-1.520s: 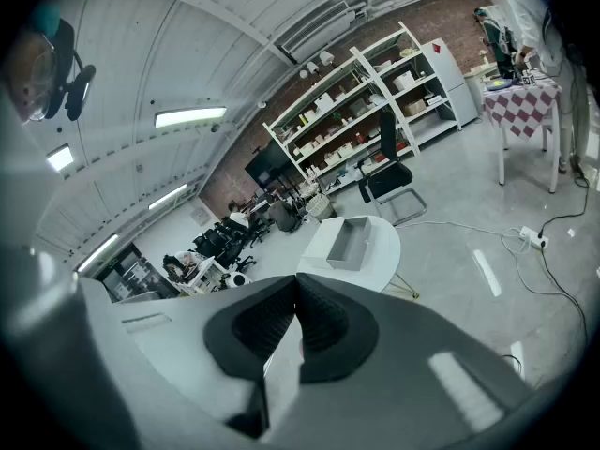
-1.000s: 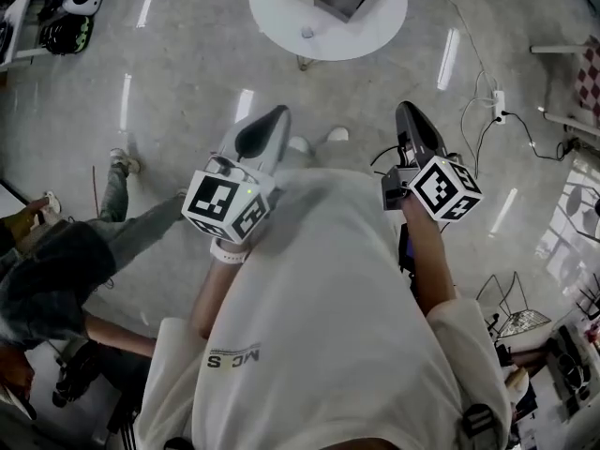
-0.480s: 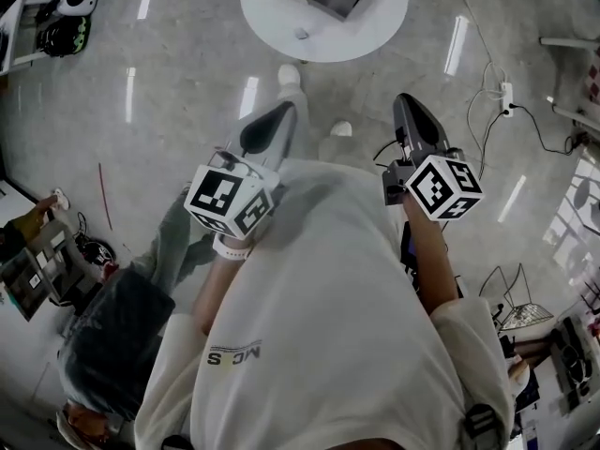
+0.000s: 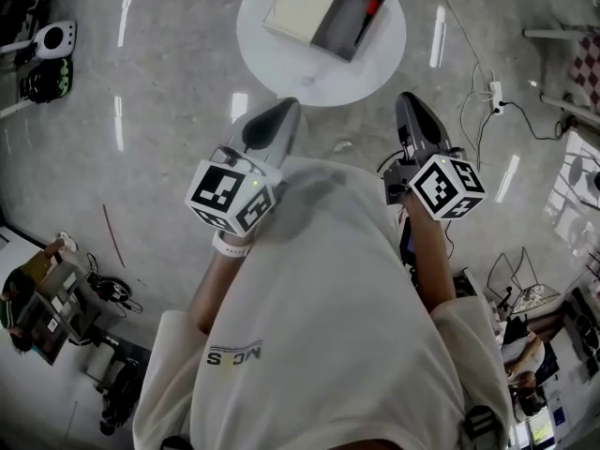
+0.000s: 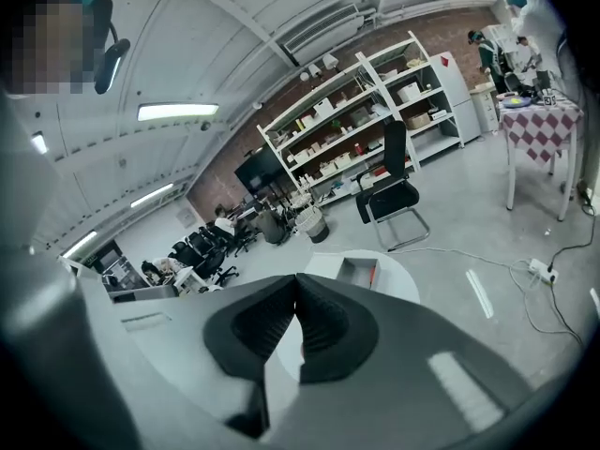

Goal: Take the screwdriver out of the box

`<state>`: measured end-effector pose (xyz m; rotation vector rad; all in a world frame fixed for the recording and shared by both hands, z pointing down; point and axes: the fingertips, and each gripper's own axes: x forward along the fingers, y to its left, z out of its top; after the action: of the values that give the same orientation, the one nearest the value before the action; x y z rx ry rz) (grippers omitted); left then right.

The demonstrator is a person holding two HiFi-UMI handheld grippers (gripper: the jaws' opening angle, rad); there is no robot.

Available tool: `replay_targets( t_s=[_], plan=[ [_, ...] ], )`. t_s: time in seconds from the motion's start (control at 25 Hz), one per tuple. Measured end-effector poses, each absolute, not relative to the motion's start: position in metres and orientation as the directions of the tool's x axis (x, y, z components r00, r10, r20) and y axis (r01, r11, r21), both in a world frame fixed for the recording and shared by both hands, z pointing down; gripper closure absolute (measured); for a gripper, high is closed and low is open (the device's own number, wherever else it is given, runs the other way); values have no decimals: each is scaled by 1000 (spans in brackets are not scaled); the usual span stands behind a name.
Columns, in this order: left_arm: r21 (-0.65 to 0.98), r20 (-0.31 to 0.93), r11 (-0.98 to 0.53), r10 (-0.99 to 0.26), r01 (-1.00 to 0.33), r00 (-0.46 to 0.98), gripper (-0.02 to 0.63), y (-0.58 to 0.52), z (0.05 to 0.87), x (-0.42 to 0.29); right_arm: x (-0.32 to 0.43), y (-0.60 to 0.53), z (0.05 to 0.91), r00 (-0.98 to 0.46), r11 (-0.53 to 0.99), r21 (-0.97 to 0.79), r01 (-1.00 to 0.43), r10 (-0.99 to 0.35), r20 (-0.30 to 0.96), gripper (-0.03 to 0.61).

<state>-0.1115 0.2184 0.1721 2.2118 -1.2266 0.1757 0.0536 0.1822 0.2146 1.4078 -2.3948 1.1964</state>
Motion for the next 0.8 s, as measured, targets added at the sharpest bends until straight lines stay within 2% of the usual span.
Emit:
replay_targets(
  t_s=[0.28,0.52,0.8],
  plan=[
    [462,377,-504,-633,-730,676,614,127,178,-154,14,99,207,-463,172,-534,-828,-747,478,581],
    [495,411,-510,-575,-703,707,614,81,200,-114,51,57,225,-474,197,-508,-839,-723,502,581],
    [524,460,-456,-559,-719,690,614,39,229,-100,49,25,253,-525,271,-486,-831,-670,524,581]
  ],
)
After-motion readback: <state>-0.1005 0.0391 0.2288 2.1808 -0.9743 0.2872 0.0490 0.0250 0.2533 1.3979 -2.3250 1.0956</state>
